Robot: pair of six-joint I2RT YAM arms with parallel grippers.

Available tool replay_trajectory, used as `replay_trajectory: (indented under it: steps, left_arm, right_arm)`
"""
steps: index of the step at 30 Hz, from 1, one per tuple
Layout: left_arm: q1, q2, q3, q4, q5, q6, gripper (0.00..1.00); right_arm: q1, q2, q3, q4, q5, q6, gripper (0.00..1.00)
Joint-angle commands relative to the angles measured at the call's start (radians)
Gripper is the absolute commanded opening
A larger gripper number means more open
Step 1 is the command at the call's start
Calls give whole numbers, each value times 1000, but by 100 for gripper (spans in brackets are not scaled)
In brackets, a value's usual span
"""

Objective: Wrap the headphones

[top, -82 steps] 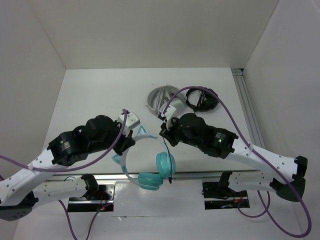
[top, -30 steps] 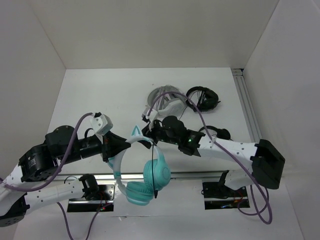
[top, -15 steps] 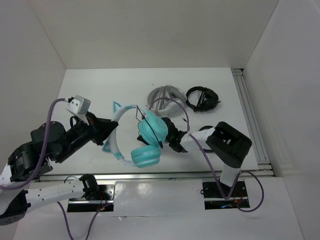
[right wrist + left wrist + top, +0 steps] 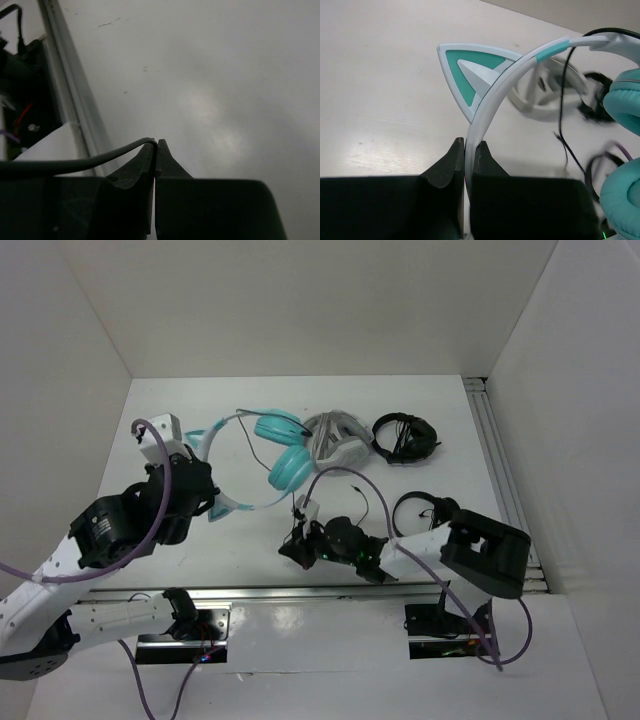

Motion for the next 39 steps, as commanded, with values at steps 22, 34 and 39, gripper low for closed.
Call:
replay_trajectory:
  steps: [22, 34, 39]
  left_arm:
    - [545, 120, -70, 147, 252, -132, 0]
    - [600, 168, -96, 75, 113, -90, 0]
    - [525, 255, -46, 12, 85, -40, 0]
  right_arm:
    - [556, 32, 265, -550, 786, 51, 0]
    - [689, -20, 441, -847, 1128, 167, 0]
    - [740, -66, 518, -973, 1215, 158, 0]
